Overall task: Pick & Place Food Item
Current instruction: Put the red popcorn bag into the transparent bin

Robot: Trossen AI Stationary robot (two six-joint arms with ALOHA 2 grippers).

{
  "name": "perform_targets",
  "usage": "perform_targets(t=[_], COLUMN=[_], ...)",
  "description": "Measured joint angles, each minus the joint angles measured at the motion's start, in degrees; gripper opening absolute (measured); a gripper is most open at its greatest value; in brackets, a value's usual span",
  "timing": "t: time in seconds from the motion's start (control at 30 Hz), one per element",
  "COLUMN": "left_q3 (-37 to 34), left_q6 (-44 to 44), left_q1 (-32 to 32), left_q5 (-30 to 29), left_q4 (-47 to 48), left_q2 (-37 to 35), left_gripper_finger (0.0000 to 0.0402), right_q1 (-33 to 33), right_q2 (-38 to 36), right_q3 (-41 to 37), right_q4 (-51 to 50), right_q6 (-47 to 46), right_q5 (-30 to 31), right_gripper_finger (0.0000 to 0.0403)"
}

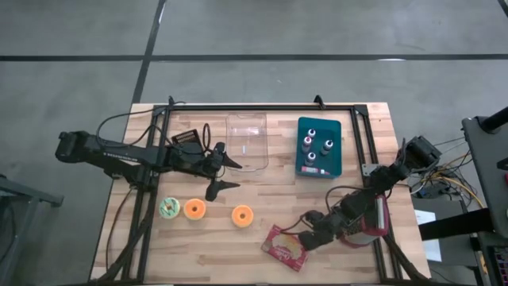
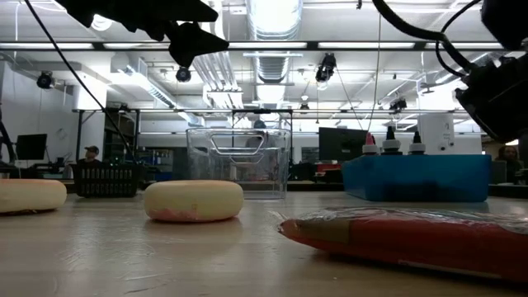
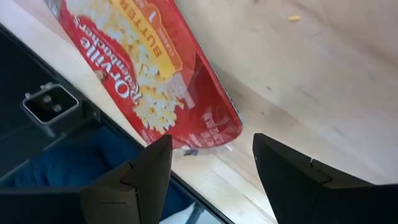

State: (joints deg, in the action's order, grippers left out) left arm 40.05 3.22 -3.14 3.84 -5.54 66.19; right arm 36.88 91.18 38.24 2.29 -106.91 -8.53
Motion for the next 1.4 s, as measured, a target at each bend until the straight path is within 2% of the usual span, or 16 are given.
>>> perform_targets(t=[0.43,0.67,1.07,1.4], left_q3=[0.0,0.0,0.0,0.0], left_q6=[0.0,0.0,0.0,0.0], left_q1=[0.0,0.0,0.0,0.0], left_q5=[-0.2,-0.2,-0.1,0.0], left_q4=[0.0,0.0,0.0,0.0], left_q2=[0.0,0.0,0.0,0.0], left_gripper_finger=[0.0304,0.0304,0.0304,0.0304], right_q1=[0.0,0.0,0.0,0.0], right_q2=[5.2,5.0,5.0,5.7], right_q3=[0.4,0.4,1.8,1.9], right_q4=[6.5,6.4,6.1,5.6], right_q6=[-1.3,0.7,10.4,8.1], right_q5=[-0.5,2.0,2.9,2.7], right_gripper_finger=[0.0219,0.0219,0.0219,0.0219])
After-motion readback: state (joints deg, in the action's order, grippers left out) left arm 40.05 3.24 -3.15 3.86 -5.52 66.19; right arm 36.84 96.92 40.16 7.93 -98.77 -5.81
